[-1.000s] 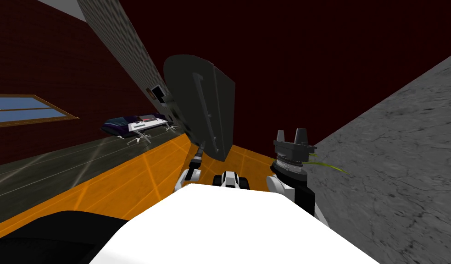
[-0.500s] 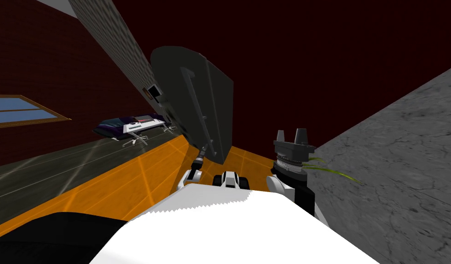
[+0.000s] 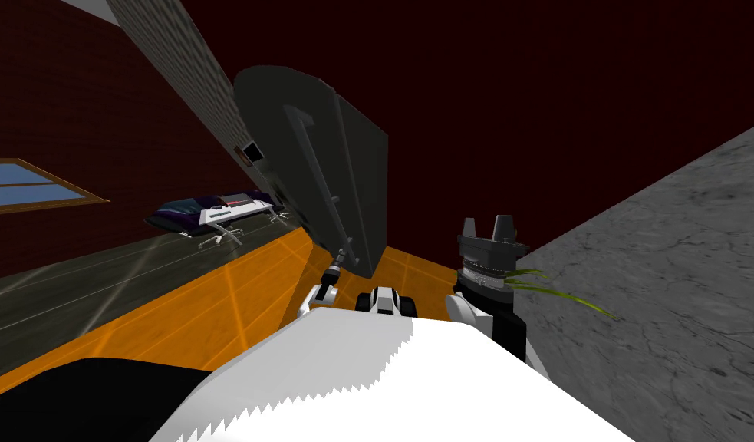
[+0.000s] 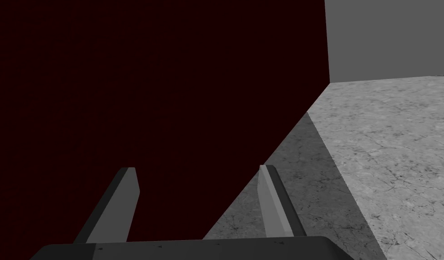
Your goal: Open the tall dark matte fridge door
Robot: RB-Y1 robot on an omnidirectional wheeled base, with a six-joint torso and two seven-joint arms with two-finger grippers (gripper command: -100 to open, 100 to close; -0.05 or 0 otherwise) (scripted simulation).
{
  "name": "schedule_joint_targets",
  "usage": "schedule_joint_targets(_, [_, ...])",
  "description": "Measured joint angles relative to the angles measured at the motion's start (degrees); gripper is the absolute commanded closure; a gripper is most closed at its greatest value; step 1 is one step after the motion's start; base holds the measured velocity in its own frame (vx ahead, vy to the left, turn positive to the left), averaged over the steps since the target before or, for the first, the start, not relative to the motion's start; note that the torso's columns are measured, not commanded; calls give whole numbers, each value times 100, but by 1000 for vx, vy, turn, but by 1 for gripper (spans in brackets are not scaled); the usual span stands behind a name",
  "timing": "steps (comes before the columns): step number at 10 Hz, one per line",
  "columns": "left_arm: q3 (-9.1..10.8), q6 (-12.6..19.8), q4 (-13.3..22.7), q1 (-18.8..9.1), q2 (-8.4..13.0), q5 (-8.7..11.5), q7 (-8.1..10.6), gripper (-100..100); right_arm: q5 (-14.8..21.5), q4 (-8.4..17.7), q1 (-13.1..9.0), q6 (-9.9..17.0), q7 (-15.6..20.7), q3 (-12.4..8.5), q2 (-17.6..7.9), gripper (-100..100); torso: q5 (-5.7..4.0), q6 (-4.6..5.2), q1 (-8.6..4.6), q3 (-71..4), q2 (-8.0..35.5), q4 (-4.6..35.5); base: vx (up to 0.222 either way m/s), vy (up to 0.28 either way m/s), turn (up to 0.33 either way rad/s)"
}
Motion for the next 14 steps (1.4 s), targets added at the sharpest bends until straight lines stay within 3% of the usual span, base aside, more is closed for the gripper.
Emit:
schedule_joint_targets(5, [-10, 7, 406, -108, 150, -121, -116, -100, 0, 0, -1, 0, 0, 0, 0, 0, 0, 0, 1, 10, 17, 5, 52, -17, -16])
schedule_joint_targets(14, [233, 327, 1048, -1035, -96, -151, -355, -100, 0, 0, -1, 0, 0, 0, 0, 0, 0, 0, -2, 4, 5, 2, -37, 21, -38])
